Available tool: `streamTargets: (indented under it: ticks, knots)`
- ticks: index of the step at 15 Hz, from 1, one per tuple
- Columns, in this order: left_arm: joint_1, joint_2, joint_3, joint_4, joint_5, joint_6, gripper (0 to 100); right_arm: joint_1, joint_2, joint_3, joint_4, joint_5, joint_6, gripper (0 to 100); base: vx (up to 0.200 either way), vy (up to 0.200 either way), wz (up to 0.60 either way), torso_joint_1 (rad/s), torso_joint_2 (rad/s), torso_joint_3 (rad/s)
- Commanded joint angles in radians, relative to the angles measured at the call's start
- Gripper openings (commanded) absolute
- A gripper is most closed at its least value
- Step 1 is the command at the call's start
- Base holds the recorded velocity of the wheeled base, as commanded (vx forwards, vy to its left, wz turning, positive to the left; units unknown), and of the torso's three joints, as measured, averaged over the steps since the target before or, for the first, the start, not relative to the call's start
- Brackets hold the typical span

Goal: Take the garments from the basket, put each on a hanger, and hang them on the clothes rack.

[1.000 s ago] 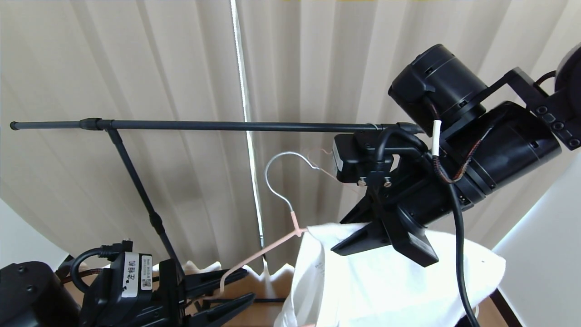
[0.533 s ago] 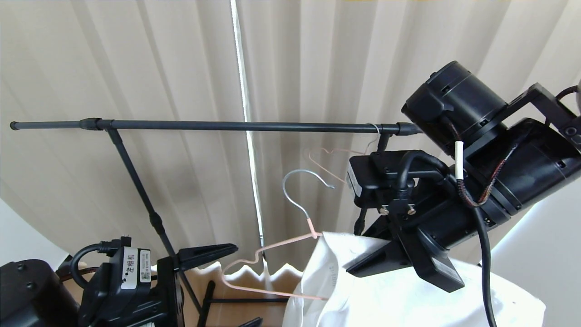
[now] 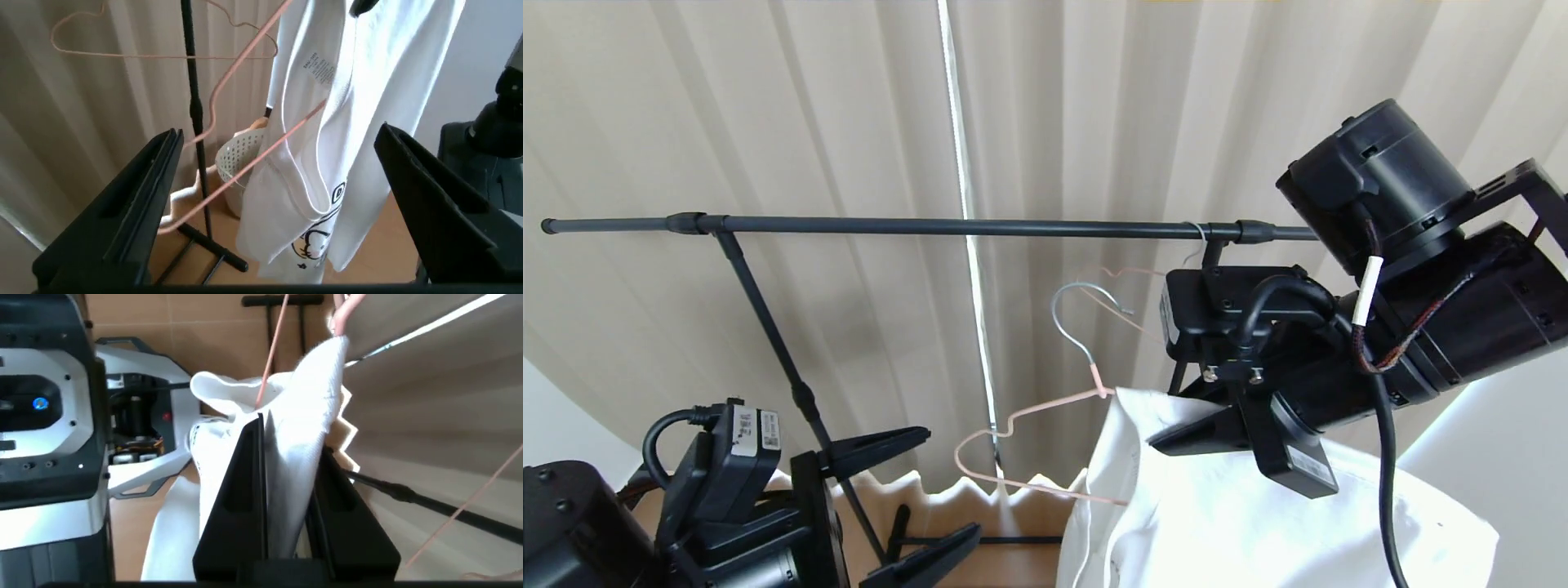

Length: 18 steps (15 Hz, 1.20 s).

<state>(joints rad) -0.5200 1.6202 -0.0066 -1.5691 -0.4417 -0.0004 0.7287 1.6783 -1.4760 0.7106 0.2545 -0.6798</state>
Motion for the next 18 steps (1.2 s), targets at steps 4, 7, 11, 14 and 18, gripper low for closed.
streamTargets:
  ticks: [4,7,11,14,18]
  knots:
    - [-0.006,0.020,-0.162,0.179,0.112,-0.044,100,-0.089,-0.092,0.315,-0.413,-0.012,-0.003,0,0.000,0.000,0.00,0.000,0.00,0.000]
    - [-0.043,-0.046,-0.308,0.520,0.244,-0.107,100,-0.140,-0.141,0.549,-0.746,-0.001,0.002,0,0.000,0.000,0.00,0.000,0.00,0.000]
    - [-0.118,0.027,-0.351,0.601,0.350,-0.147,100,-0.144,-0.161,0.793,-1.082,0.000,0.005,0,0.000,0.000,0.00,0.000,0.00,0.000]
    - [-0.172,0.104,-0.362,0.598,0.437,-0.147,100,-0.135,-0.150,0.821,-1.165,-0.003,0.009,0,0.000,0.000,0.00,0.000,0.00,0.000]
    - [-0.218,0.125,-0.352,0.598,0.469,-0.145,100,-0.107,-0.132,0.824,-1.194,-0.006,0.049,0,0.000,0.000,0.00,0.000,0.00,0.000]
